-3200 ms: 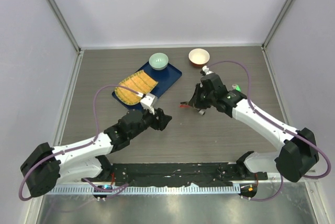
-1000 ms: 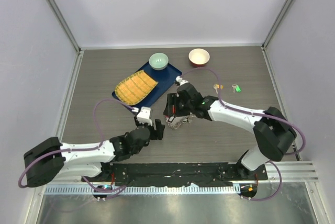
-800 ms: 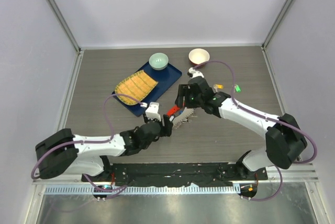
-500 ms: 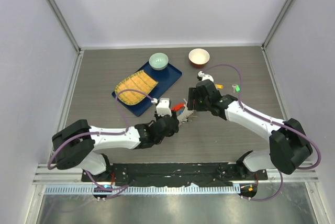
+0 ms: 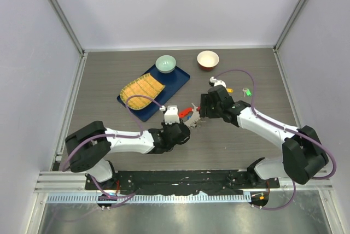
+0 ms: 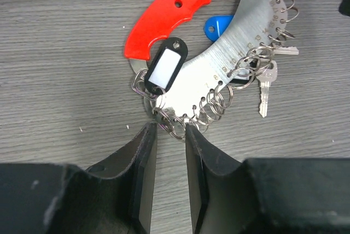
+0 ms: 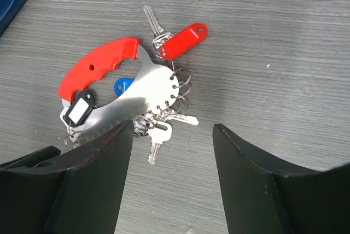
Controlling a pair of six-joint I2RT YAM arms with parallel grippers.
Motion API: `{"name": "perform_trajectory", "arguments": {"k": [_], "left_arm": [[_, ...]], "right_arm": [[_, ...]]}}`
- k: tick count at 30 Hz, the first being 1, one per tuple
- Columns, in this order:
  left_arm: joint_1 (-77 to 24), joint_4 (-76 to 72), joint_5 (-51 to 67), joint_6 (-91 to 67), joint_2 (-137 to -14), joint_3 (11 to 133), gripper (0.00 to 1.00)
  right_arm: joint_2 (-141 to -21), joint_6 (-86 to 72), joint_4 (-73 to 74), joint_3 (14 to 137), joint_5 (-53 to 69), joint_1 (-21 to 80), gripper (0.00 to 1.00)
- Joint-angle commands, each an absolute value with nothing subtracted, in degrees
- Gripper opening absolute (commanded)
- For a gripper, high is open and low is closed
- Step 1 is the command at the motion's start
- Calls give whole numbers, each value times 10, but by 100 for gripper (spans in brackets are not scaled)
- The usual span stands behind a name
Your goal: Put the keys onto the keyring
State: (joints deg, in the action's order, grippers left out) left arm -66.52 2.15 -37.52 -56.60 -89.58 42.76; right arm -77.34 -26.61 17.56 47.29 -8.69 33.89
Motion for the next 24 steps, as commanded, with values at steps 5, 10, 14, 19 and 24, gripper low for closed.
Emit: {"name": "perform_trajectory", "arguments": {"k": [5, 10, 14, 19, 24], "left_arm": [[-668, 25, -413, -587, -923, 453, 28], [-668, 27, -421, -595, -925, 447, 25], [-667, 23, -431, -596, -929, 446, 25], [-666, 23, -443, -599, -929, 444, 26], [-666, 38, -445, -607, -926, 447, 28]], "right_arm": [[-749, -256, 154, 460, -79, 331, 66], [-747, -254, 149, 457, -75, 330, 66], [-750, -256, 145, 454, -62, 329, 66], [-751, -255, 142, 451, -57, 328, 66], [-751, -256, 140, 452, -52, 327, 66]]}}
